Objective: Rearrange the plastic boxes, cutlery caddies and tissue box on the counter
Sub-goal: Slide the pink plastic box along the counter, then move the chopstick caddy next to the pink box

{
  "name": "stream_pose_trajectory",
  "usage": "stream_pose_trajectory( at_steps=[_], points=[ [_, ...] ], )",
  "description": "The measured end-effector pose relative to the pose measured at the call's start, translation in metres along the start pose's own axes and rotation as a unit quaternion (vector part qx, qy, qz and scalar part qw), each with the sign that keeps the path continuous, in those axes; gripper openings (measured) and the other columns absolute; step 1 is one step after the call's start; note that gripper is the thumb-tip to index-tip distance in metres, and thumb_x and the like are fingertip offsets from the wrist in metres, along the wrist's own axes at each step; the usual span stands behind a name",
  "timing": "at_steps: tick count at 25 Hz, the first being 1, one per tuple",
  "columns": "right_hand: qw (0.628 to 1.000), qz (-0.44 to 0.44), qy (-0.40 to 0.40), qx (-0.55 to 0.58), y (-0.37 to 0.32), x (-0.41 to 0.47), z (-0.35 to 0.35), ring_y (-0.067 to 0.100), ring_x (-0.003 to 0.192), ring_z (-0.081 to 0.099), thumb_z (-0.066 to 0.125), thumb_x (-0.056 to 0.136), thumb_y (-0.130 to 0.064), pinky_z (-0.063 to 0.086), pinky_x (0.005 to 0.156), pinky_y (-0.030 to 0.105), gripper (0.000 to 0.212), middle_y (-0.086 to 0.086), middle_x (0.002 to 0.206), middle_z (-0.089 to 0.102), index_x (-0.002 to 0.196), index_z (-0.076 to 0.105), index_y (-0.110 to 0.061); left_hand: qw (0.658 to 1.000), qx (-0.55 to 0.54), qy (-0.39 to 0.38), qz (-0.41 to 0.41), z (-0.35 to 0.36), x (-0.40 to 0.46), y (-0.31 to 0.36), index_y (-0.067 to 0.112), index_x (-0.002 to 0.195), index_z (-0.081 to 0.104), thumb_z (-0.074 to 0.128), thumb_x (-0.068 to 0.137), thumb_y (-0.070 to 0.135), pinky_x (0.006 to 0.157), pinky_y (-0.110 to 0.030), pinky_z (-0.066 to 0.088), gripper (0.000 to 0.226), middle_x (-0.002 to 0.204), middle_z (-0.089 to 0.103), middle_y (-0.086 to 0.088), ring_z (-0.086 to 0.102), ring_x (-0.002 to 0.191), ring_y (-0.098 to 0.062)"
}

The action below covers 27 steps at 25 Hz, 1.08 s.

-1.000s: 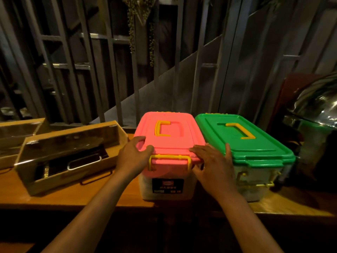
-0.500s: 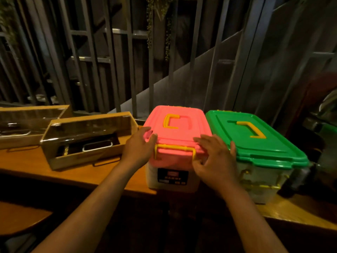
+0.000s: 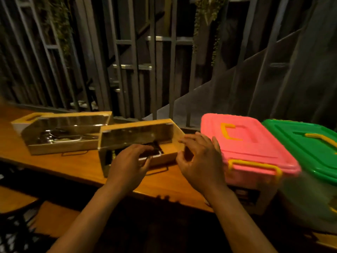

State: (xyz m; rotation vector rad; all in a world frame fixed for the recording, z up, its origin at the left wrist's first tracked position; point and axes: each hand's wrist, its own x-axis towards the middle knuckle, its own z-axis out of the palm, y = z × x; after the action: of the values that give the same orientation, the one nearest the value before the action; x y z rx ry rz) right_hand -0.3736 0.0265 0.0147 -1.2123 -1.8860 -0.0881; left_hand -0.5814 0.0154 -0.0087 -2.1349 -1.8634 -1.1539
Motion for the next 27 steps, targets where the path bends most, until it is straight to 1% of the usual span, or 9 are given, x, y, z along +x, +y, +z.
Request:
stream_pose_trajectory(
  at_steps=[3,6,10,12,15,17,21,24,27],
  points=[
    [0.999,-0.010,-0.041,0.009,-0.038,0.017,0.064,0.012,0.122,0.049,0.055,0.080,-0.040,0.031,0.110,0.046,0.034,-0.011,0.120,0.062,0.112,0.065,-0.033,0.998,0.011,-0.001,-0.061,-0.022,0.009,-0.074,0.032,0.119,0.063,0.063,0.088,0.033,0.078,-0.031,0.053,0.031,0.114,0.064,0.008,0.058,0.100,-0.009],
    [0.995,0.024,-0.091,0.012,-0.061,0.023,0.124,0.010,0.124,0.046,0.058,0.084,-0.040,0.031,0.112,0.048,0.032,-0.012,0.124,0.060,0.115,0.062,-0.036,0.989,0.011,0.002,-0.148,-0.028,0.023,-0.150,0.031,0.129,0.056,0.057,0.092,0.035,0.089,-0.035,0.050,0.037,0.129,0.058,0.003,0.052,0.118,-0.015],
    [0.986,0.061,-0.154,0.027,-0.083,0.015,0.169,0.007,0.128,0.040,0.059,0.086,-0.038,0.026,0.114,0.039,0.038,-0.013,0.133,0.053,0.123,0.056,-0.039,0.967,-0.114,-0.061,-0.219,-0.014,0.046,-0.196,0.026,0.142,0.044,0.046,0.098,0.037,0.097,-0.040,0.047,0.046,0.140,0.054,-0.003,0.049,0.127,-0.022],
    [0.984,0.067,-0.160,0.028,-0.088,0.020,0.184,0.008,0.130,0.038,0.058,0.086,-0.038,0.030,0.113,0.038,0.042,-0.013,0.137,0.049,0.128,0.053,-0.040,0.957,-0.152,-0.052,-0.241,-0.004,0.047,-0.197,0.025,0.143,0.043,0.041,0.100,0.036,0.094,-0.041,0.050,0.044,0.133,0.060,-0.004,0.056,0.117,-0.020],
    [0.983,0.083,-0.158,0.038,-0.094,0.032,0.204,0.009,0.135,0.033,0.061,0.083,-0.037,0.035,0.111,0.042,0.054,-0.013,0.144,0.041,0.133,0.045,-0.042,0.958,-0.155,-0.035,-0.240,-0.003,0.035,-0.195,0.031,0.141,0.045,0.039,0.101,0.028,0.071,-0.034,0.053,0.041,0.100,0.066,0.003,0.058,0.080,-0.007],
    [0.983,0.079,-0.163,0.041,-0.103,0.037,0.217,0.011,0.139,0.026,0.061,0.078,-0.042,0.031,0.113,0.046,0.063,-0.013,0.149,0.033,0.137,0.038,-0.044,0.961,-0.179,-0.056,-0.204,-0.011,0.027,-0.198,0.035,0.136,0.052,0.040,0.100,0.020,0.061,-0.024,0.050,0.041,0.103,0.068,0.006,0.064,0.080,-0.010],
    [0.981,0.071,-0.175,-0.033,-0.119,0.038,0.243,0.015,0.147,0.008,0.046,0.076,-0.069,-0.002,0.115,0.057,0.073,-0.010,0.157,0.021,0.143,0.026,-0.045,0.932,-0.286,-0.120,-0.188,-0.025,0.034,-0.220,0.033,0.119,0.066,0.038,0.099,0.008,0.096,-0.027,0.047,0.042,0.115,0.068,0.015,0.060,0.111,0.000],
    [0.983,0.064,-0.145,-0.088,-0.116,0.034,0.258,0.018,0.147,0.013,0.040,0.080,-0.075,-0.001,0.113,0.061,0.071,-0.007,0.155,0.029,0.142,0.029,-0.043,0.949,-0.234,-0.026,-0.212,-0.019,0.070,-0.248,0.030,0.115,0.066,0.043,0.099,0.017,0.087,-0.030,0.048,0.031,0.111,0.070,0.008,0.062,0.106,-0.007],
    [0.987,0.057,-0.129,-0.073,-0.113,0.033,0.261,0.019,0.146,0.017,0.040,0.085,-0.067,-0.002,0.113,0.061,0.062,-0.007,0.153,0.034,0.141,0.033,-0.042,0.967,-0.135,0.020,-0.216,-0.007,0.102,-0.265,0.029,0.127,0.057,0.049,0.097,0.031,0.089,-0.039,0.049,0.032,0.129,0.061,-0.002,0.056,0.117,-0.021]
  ],
)
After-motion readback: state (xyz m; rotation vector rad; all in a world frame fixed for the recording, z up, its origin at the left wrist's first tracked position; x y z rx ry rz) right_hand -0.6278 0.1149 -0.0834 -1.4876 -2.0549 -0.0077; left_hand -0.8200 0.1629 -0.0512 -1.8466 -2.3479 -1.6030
